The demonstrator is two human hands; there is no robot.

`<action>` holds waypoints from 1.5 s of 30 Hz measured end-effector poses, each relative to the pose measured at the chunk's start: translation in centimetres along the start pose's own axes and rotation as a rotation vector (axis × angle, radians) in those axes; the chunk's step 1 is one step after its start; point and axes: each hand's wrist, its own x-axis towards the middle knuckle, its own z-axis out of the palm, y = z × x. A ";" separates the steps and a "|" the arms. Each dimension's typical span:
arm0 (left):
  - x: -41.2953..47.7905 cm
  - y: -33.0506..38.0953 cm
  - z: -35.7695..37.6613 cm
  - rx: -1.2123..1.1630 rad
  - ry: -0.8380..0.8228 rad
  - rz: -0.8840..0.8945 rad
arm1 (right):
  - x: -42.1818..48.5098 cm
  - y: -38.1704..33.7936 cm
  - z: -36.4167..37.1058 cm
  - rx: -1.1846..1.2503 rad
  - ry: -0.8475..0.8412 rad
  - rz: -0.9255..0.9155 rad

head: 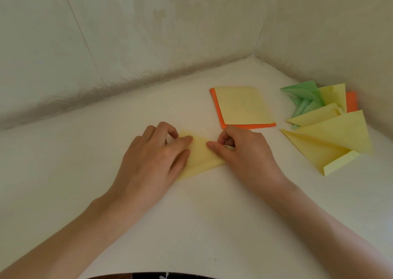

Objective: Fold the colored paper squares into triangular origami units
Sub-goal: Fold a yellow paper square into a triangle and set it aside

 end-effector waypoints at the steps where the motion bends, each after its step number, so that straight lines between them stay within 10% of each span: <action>1: -0.2 -0.2 -0.1 0.003 -0.010 0.004 | 0.0 0.0 0.0 -0.002 0.001 0.000; 45: 0.7 1.0 0.7 0.034 0.041 0.161 | -1.0 2.1 -3.2 -0.129 -0.032 0.107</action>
